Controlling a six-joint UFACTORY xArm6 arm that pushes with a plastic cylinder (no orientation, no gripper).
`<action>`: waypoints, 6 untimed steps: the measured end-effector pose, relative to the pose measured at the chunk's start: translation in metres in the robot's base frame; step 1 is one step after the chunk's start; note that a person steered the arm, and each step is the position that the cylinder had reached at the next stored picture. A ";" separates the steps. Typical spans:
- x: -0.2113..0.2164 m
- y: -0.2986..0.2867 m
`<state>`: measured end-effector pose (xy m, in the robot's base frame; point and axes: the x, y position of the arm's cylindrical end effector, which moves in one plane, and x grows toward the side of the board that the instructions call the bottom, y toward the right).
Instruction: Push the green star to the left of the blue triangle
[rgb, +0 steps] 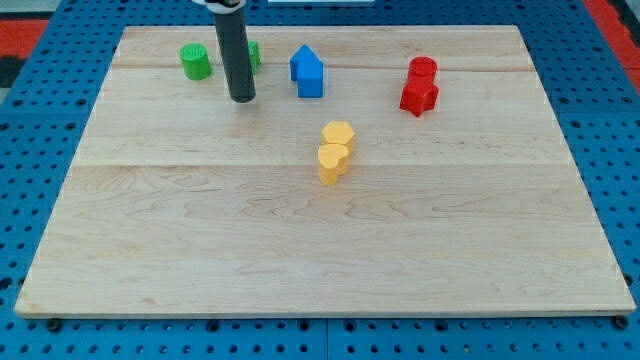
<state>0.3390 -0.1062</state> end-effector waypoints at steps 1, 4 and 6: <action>0.009 -0.076; -0.134 -0.053; -0.082 -0.019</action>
